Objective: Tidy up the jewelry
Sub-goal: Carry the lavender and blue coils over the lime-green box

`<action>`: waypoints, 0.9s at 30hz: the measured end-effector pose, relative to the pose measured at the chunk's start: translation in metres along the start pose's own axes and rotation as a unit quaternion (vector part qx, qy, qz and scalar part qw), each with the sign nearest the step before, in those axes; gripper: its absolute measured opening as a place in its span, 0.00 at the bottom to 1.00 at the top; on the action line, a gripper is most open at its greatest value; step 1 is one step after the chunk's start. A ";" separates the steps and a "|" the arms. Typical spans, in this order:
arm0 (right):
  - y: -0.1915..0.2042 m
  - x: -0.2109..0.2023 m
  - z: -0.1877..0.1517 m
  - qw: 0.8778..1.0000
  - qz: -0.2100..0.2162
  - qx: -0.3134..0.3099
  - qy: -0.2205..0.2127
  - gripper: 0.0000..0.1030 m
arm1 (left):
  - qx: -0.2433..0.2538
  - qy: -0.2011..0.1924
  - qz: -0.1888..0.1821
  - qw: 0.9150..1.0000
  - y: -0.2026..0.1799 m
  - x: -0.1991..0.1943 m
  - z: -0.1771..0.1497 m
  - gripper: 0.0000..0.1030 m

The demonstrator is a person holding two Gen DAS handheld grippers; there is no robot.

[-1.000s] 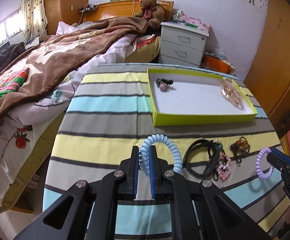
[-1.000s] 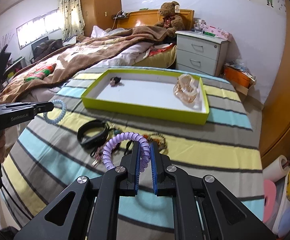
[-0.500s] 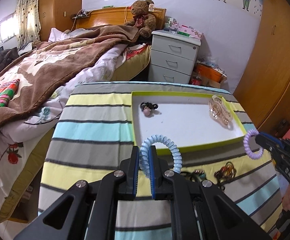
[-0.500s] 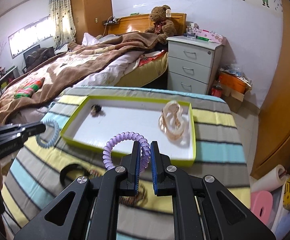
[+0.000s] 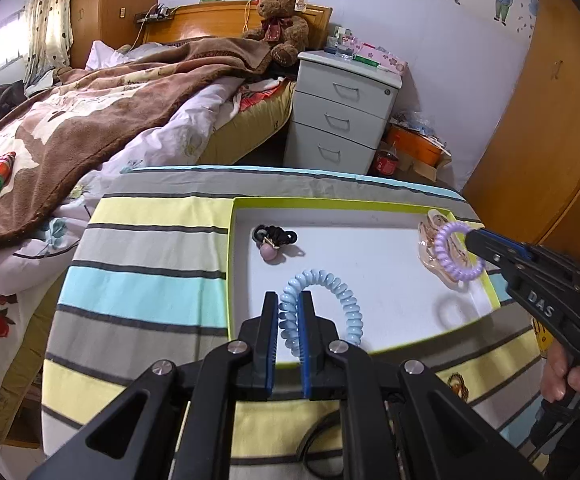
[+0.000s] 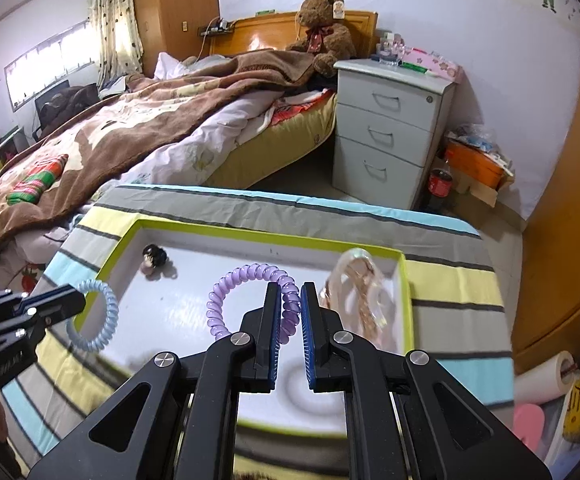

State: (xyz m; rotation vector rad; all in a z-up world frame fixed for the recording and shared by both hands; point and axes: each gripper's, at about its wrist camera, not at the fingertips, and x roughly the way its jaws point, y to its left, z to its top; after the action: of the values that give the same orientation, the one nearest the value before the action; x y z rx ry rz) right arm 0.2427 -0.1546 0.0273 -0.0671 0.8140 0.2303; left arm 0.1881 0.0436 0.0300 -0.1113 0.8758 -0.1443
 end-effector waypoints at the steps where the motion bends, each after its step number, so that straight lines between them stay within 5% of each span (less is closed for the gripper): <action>1: 0.001 0.006 0.002 1.000 0.000 -0.001 0.002 0.10 | -0.001 0.002 0.001 1.000 0.001 0.003 0.001 0.10; 11: -0.001 0.056 0.012 0.999 -0.001 -0.006 0.042 0.10 | -0.001 0.032 0.011 0.999 -0.002 0.042 0.010 0.10; 27: 0.006 0.080 0.015 0.997 -0.012 -0.038 0.059 0.10 | 0.002 0.056 0.026 0.998 -0.002 0.068 0.008 0.10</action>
State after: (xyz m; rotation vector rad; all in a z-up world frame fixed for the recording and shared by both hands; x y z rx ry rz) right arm 0.3054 -0.1324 -0.0205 -0.1624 0.9208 0.2356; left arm 0.2371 0.0301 -0.0157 -0.0779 0.9884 -0.1045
